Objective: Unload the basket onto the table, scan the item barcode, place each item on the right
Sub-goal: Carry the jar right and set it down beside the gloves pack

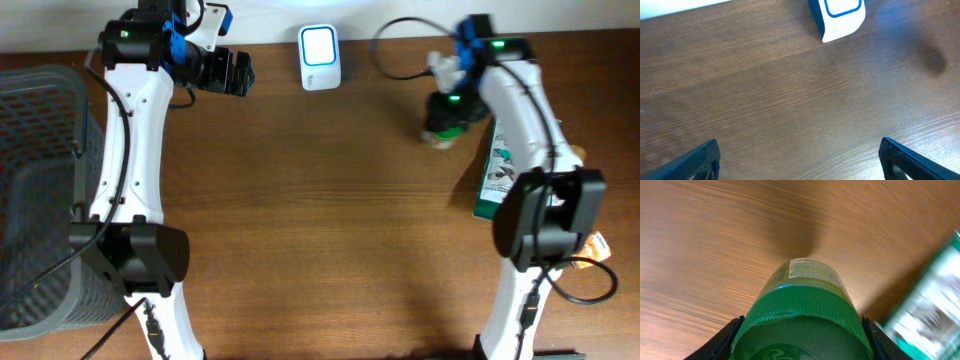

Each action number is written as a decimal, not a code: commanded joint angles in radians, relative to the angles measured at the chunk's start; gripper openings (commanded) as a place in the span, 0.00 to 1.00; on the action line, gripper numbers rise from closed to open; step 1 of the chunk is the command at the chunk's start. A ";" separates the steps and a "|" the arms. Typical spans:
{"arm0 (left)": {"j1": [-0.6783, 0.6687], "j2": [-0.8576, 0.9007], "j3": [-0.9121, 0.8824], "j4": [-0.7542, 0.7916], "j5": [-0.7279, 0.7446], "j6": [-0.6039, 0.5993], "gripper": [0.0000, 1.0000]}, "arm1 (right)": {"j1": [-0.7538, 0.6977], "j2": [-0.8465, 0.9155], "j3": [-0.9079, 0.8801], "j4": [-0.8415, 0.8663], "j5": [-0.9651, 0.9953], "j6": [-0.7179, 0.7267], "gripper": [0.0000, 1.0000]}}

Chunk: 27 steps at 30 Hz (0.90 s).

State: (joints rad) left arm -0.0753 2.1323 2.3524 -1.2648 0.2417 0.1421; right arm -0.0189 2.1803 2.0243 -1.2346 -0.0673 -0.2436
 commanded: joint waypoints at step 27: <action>0.006 0.000 0.003 0.002 -0.003 0.013 0.99 | -0.183 -0.015 -0.139 0.149 -0.061 0.025 0.98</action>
State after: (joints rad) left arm -0.0753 2.1323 2.3524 -1.2644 0.2417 0.1421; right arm -0.2073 2.1803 1.8637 -1.0794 -0.1116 -0.2184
